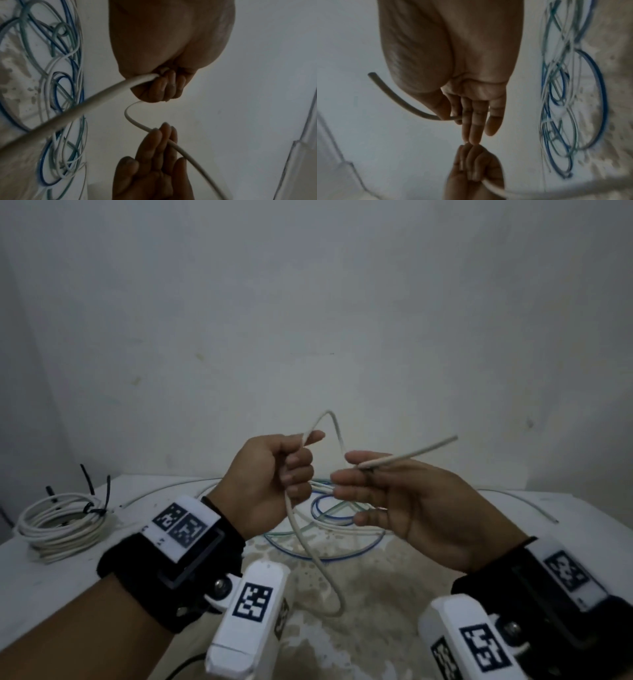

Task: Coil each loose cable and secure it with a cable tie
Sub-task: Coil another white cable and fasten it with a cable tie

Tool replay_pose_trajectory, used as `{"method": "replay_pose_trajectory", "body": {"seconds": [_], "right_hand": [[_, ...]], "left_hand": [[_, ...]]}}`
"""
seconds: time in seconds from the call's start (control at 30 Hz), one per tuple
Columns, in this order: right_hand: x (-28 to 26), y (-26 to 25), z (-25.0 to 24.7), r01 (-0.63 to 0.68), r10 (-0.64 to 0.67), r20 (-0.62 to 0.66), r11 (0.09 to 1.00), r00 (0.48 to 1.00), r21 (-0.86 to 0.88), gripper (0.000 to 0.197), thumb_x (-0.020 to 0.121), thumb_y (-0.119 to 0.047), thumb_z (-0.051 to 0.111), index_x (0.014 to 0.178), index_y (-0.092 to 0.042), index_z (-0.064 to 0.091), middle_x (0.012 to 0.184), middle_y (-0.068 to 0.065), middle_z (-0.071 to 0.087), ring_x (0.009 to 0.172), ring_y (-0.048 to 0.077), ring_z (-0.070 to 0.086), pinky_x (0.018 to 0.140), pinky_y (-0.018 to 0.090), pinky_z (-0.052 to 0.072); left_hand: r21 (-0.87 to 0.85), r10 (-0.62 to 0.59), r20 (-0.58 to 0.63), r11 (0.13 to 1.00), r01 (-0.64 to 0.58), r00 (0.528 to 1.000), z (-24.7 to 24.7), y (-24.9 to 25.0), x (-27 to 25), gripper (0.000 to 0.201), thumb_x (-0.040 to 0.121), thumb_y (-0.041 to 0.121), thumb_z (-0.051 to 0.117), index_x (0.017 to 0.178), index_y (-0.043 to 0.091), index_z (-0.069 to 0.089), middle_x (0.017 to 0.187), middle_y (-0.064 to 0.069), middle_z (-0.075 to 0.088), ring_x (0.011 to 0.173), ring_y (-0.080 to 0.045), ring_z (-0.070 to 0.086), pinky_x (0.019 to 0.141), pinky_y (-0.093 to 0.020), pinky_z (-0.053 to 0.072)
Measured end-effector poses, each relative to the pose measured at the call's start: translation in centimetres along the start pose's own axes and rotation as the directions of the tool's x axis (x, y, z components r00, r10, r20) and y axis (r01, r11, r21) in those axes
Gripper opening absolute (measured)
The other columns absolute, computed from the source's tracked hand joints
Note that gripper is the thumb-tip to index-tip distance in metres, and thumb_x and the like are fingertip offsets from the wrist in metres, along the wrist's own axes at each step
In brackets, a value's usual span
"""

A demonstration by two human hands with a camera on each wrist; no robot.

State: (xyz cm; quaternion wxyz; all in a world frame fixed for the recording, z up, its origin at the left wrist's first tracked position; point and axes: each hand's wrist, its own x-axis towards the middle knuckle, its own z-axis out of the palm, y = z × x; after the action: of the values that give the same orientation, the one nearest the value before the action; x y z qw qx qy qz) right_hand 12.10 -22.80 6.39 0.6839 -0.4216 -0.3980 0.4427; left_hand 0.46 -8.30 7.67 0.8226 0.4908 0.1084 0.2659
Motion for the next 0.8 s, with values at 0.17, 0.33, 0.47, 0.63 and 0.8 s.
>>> {"method": "replay_pose_trajectory", "body": {"seconds": [0.17,0.33,0.47,0.63,0.8], "right_hand": [[1.0,1.8,0.3,0.148,-0.413,-0.088,0.507,0.907,-0.849,0.028,0.096,-0.023,0.049,0.078,-0.009,0.066,0.061,0.005,0.063,0.056,0.012,0.057,0.058,0.029,0.046],[2.0,4.5,1.7,0.078,-0.518,-0.06,0.24,0.853,-0.968,0.04,0.099,-0.028,0.042,0.069,-0.006,0.058,0.061,0.005,0.057,0.06,0.017,0.054,0.06,0.033,0.038],[2.2,5.5,2.7,0.127,-0.531,-0.062,0.311,0.845,-0.942,0.032,0.099,-0.031,0.04,0.075,-0.02,0.058,0.06,-0.002,0.054,0.059,0.008,0.051,0.053,0.023,0.034],[0.4,7.8,5.0,0.18,-0.455,-0.063,0.471,0.888,-0.864,0.02,0.096,-0.05,0.036,0.095,-0.034,0.046,0.055,-0.005,0.05,0.055,0.004,0.048,0.051,0.021,0.033],[0.3,9.8,4.8,0.338,-0.555,0.211,0.136,0.805,-0.931,0.036,0.095,-0.048,0.027,0.074,-0.028,0.049,0.067,-0.01,0.042,0.065,0.008,0.043,0.059,0.028,0.035]], "left_hand": [[0.006,0.072,-0.049,0.997,-0.072,0.996,0.3,-1.1,0.0,0.02,0.101,0.017,0.038,0.095,0.007,0.054,0.057,0.0,0.048,0.045,-0.01,0.047,0.042,-0.021,0.044],[-0.082,0.103,0.006,0.991,-0.102,0.995,0.9,-2.1,-0.1,0.024,0.103,0.017,0.032,0.1,0.004,0.051,0.085,-0.015,0.072,0.075,-0.023,0.072,0.067,-0.032,0.06],[-0.032,0.172,-0.054,0.984,-0.173,0.984,1.5,-2.4,-0.1,0.024,0.103,0.015,0.034,0.108,0.003,0.053,0.061,0.0,0.054,0.052,-0.012,0.051,0.051,-0.021,0.048],[-0.142,0.232,-0.109,0.959,-0.246,0.967,0.6,-0.2,0.3,0.021,0.101,0.016,0.032,0.091,0.011,0.05,0.055,0.005,0.038,0.045,-0.007,0.031,0.044,-0.019,0.034],[-0.23,0.215,-0.074,0.947,-0.226,0.974,-1.7,3.1,-0.2,0.024,0.098,0.018,0.034,0.078,0.014,0.046,0.055,0.007,0.036,0.04,-0.006,0.028,0.039,-0.016,0.026]]}}
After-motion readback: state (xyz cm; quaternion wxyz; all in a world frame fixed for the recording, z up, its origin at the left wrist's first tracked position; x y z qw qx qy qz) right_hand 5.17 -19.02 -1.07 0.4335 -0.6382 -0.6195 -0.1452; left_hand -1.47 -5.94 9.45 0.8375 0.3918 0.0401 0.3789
